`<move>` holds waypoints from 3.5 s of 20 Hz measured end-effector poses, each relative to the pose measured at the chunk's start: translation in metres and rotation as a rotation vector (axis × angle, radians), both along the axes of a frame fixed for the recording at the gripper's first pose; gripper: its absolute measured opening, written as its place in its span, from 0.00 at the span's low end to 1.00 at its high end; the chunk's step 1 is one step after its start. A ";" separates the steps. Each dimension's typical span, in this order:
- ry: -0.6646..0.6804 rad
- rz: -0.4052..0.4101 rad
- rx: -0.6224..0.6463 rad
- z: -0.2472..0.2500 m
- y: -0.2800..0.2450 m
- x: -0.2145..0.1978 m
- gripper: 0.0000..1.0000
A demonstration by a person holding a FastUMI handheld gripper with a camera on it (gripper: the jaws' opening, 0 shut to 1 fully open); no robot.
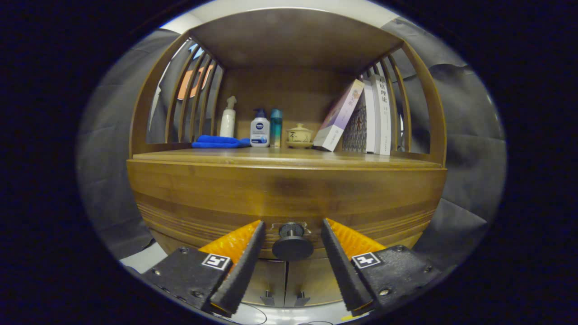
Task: Pull open the drawer, take out the items inside it, and place them on the countertop above the cabinet.
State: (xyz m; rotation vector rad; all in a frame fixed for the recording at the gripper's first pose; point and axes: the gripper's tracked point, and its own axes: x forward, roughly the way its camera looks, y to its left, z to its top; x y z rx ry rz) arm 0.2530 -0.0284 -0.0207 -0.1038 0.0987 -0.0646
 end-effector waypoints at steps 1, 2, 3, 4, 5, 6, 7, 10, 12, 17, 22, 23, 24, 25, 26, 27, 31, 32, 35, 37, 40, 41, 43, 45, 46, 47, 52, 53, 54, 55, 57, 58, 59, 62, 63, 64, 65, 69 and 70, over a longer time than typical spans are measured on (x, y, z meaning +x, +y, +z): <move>-0.009 -0.005 0.002 0.003 0.001 -0.001 0.76; -0.014 -0.010 -0.010 0.000 0.000 0.003 0.67; -0.018 -0.018 -0.011 0.000 -0.002 0.001 0.62; -0.033 -0.027 0.007 0.000 -0.004 0.001 0.57; -0.028 -0.023 0.029 -0.002 -0.003 0.003 0.52; -0.011 -0.018 0.037 -0.002 -0.002 0.003 0.49; 0.004 -0.011 0.048 -0.004 -0.004 0.004 0.48; 0.034 -0.008 0.056 -0.005 -0.004 -0.001 0.43; 0.042 -0.017 0.040 -0.004 -0.005 -0.004 0.40; 0.046 -0.018 0.046 -0.009 -0.004 -0.043 0.39; 0.045 -0.013 0.045 -0.013 -0.004 -0.082 0.39; 0.043 -0.011 0.042 -0.014 -0.004 -0.089 0.39; 0.043 -0.008 0.042 -0.015 -0.004 -0.097 0.39; 0.043 -0.007 0.043 -0.016 -0.004 -0.105 0.39; 0.045 -0.006 0.042 -0.017 -0.004 -0.114 0.39; 0.049 -0.006 0.044 -0.018 -0.005 -0.121 0.39; 0.055 0.006 0.061 -0.027 -0.001 -0.151 0.39; 0.057 0.005 0.055 -0.029 -0.001 -0.157 0.39; 0.058 0.012 0.072 -0.032 0.003 -0.175 0.39; 0.061 0.020 0.075 -0.034 0.004 -0.184 0.39; 0.066 0.023 0.078 -0.037 0.005 -0.195 0.39; 0.067 0.025 0.081 -0.037 0.005 -0.199 0.39; 0.070 0.026 0.077 -0.038 0.005 -0.203 0.39; 0.074 0.027 0.074 -0.040 0.005 -0.206 0.39; 0.075 0.028 0.076 -0.041 0.005 -0.210 0.39; 0.077 0.031 0.083 -0.041 0.006 -0.213 0.39; 0.077 0.033 0.087 -0.042 0.006 -0.221 0.39; 0.079 0.034 0.091 -0.043 0.007 -0.222 0.39; 0.080 0.036 0.094 -0.044 0.008 -0.224 0.39; 0.083 0.040 0.093 -0.044 0.008 -0.226 0.39; 0.086 0.047 0.091 -0.044 0.008 -0.230 0.39; 0.090 0.050 0.095 -0.045 0.008 -0.231 0.39; 0.095 0.051 0.105 -0.045 0.009 -0.234 0.39; 0.095 0.063 0.107 -0.046 0.009 -0.239 0.39; 0.094 0.065 0.098 -0.046 0.009 -0.238 0.39; 0.095 0.064 0.094 -0.047 0.009 -0.239 0.39; 0.097 0.063 0.095 -0.047 0.009 -0.239 0.39; 0.094 0.063 0.080 -0.047 0.010 -0.240 0.39; 0.093 0.062 0.072 -0.047 0.010 -0.241 0.39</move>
